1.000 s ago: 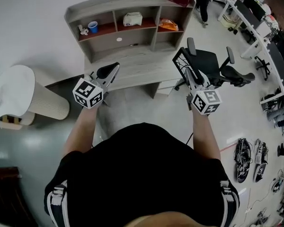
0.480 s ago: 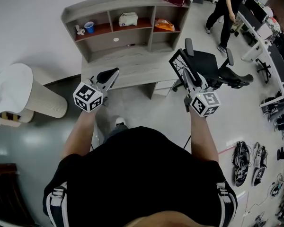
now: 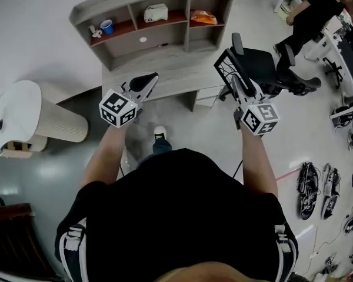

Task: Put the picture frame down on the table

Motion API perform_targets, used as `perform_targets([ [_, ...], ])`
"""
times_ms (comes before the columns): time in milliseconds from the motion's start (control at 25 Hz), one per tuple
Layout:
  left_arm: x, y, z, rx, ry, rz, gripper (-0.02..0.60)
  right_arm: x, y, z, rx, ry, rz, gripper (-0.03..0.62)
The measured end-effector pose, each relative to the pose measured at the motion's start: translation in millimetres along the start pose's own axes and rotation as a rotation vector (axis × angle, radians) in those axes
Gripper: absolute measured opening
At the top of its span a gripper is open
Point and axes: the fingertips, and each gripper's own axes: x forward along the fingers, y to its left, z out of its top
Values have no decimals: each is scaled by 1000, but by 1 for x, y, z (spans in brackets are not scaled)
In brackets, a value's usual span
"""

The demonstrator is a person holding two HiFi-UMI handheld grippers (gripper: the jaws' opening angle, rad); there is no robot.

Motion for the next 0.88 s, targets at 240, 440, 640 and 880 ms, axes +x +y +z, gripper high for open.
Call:
perform_targets([
  [240,9,1,-4,-2,6,-7,18,-9,-10,-10,3,20,-30,17],
  [440,12,7,-14,-15,11,-12,18,-3,-14,-16,5,40,-40,15],
  [640,17,22,-23,-23,19,-14,18,9,-17,-21,1,58,-46,17],
  [880,27,46,-30,-28,30,-26,18,29,-24,-24,7,72,-65,15],
])
